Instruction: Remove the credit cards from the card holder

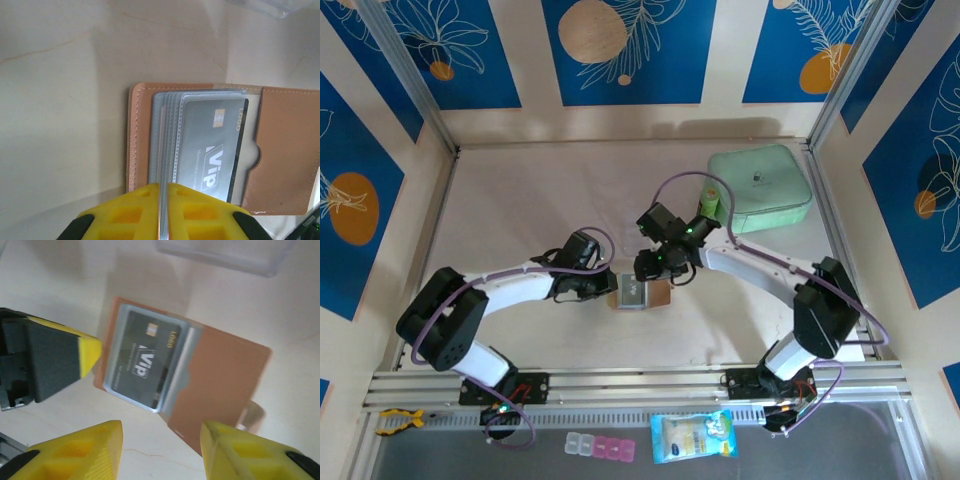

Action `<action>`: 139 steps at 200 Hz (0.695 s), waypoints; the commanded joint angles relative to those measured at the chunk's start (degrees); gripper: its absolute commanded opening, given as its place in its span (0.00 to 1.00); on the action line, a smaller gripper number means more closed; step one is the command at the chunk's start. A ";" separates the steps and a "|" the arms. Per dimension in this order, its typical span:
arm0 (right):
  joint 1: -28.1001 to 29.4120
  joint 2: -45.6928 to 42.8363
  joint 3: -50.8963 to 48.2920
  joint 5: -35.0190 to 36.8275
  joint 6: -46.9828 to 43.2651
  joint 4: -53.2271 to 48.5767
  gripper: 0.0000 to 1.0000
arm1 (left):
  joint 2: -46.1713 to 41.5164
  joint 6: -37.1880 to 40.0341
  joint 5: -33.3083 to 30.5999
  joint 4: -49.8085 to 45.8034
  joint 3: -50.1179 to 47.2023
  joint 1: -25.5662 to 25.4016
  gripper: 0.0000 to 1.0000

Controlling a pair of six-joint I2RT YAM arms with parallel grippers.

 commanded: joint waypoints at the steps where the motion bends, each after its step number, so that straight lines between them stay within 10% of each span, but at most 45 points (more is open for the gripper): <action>1: 1.18 3.64 0.64 -3.87 2.10 0.15 0.46 | 1.41 0.20 1.32 0.40 0.04 -0.71 0.13; 80: -1.72 7.15 -2.39 5.19 4.00 -5.36 0.80 | 3.26 0.05 1.03 -0.48 -0.96 -0.71 0.12; 139: -3.90 9.86 -4.01 6.49 3.21 -4.95 0.83 | 4.30 0.16 1.03 -0.66 -0.80 -0.66 0.13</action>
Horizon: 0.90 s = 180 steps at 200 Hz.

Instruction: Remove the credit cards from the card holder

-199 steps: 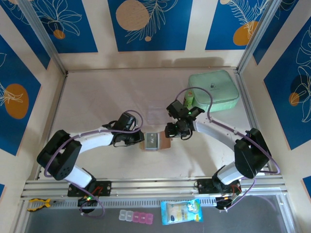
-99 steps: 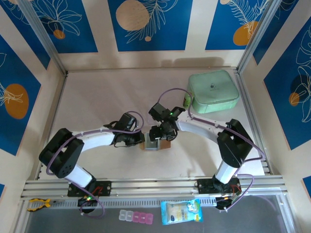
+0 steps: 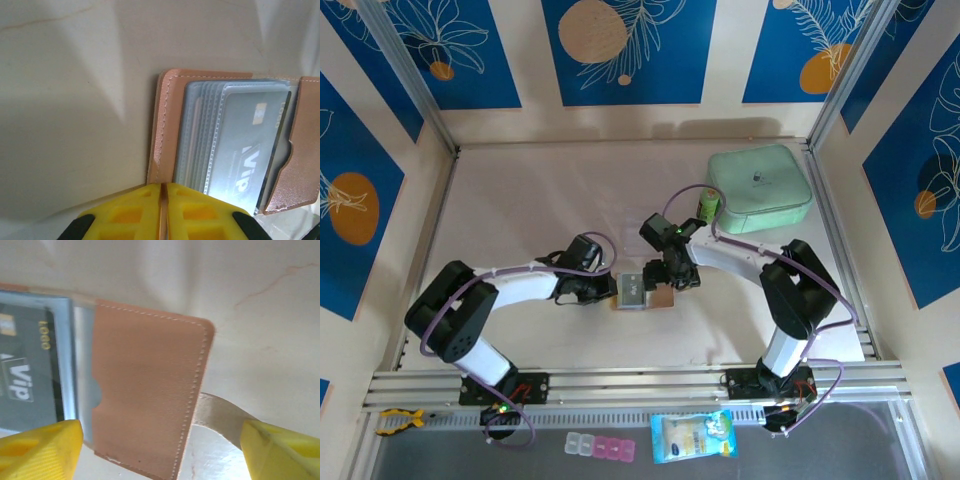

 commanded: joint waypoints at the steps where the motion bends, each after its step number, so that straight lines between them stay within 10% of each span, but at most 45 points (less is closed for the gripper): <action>1: -0.27 2.42 -0.57 1.42 -0.14 -1.40 0.83 | 1.07 0.18 0.68 -0.87 -0.38 -0.43 0.12; 180: 0.97 6.57 -0.34 1.02 -0.85 1.33 0.83 | -5.29 1.36 -2.54 -5.21 0.91 -0.30 0.13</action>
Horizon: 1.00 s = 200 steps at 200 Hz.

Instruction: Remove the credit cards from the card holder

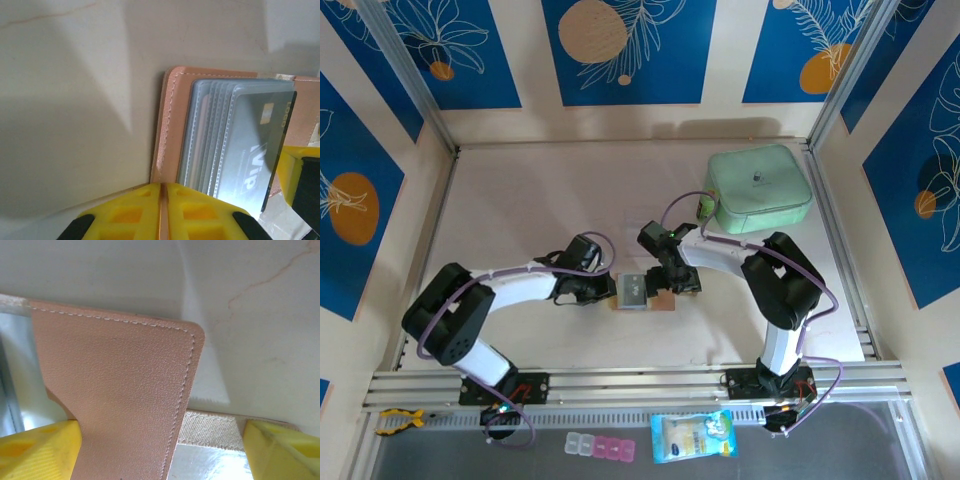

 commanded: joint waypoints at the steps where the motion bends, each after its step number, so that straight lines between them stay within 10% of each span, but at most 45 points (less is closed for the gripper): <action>1: 0.77 1.25 0.89 -0.42 -0.78 0.00 0.83 | -3.62 1.16 -2.01 -3.44 0.93 -0.30 0.13; 115: 0.82 -8.15 2.95 -5.28 0.54 1.10 0.74 | 0.20 2.83 3.05 -2.64 7.83 -1.18 0.16; 200: -0.81 -6.42 -2.67 -23.67 4.77 17.46 0.36 | 4.23 3.50 4.36 -0.05 6.06 -1.47 0.13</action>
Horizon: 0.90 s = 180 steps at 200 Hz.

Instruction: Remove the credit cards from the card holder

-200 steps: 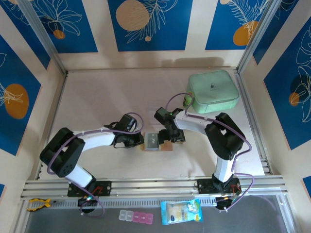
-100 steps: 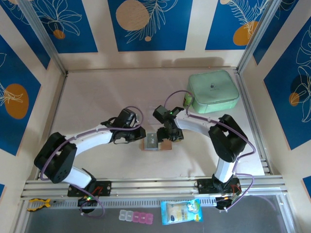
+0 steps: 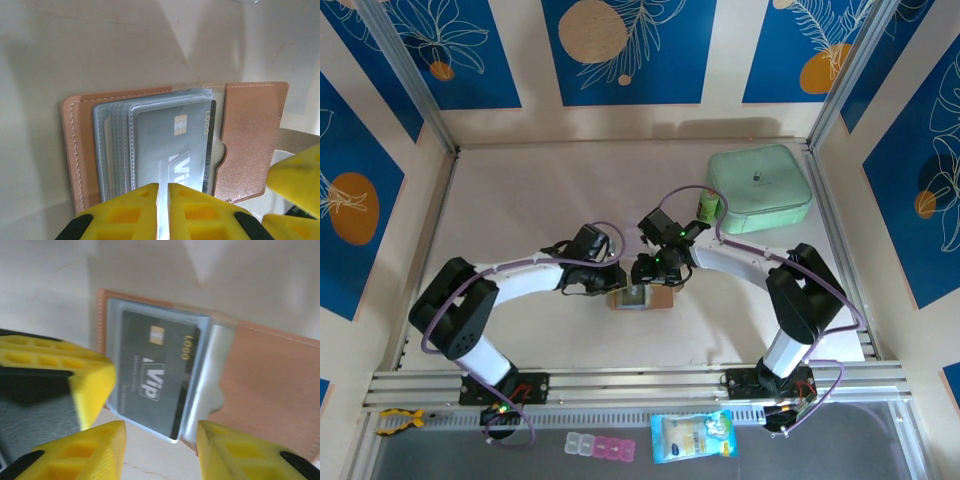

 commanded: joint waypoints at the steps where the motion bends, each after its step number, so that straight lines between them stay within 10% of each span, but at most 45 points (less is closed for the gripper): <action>1: -0.59 1.40 -1.54 -6.67 1.83 4.87 0.36 | 1.02 1.91 0.92 1.15 -0.57 -0.43 0.13; 180: -1.50 6.03 -3.89 -4.12 0.91 5.46 0.23 | 1.92 2.72 -2.44 -2.32 -2.39 -0.45 0.13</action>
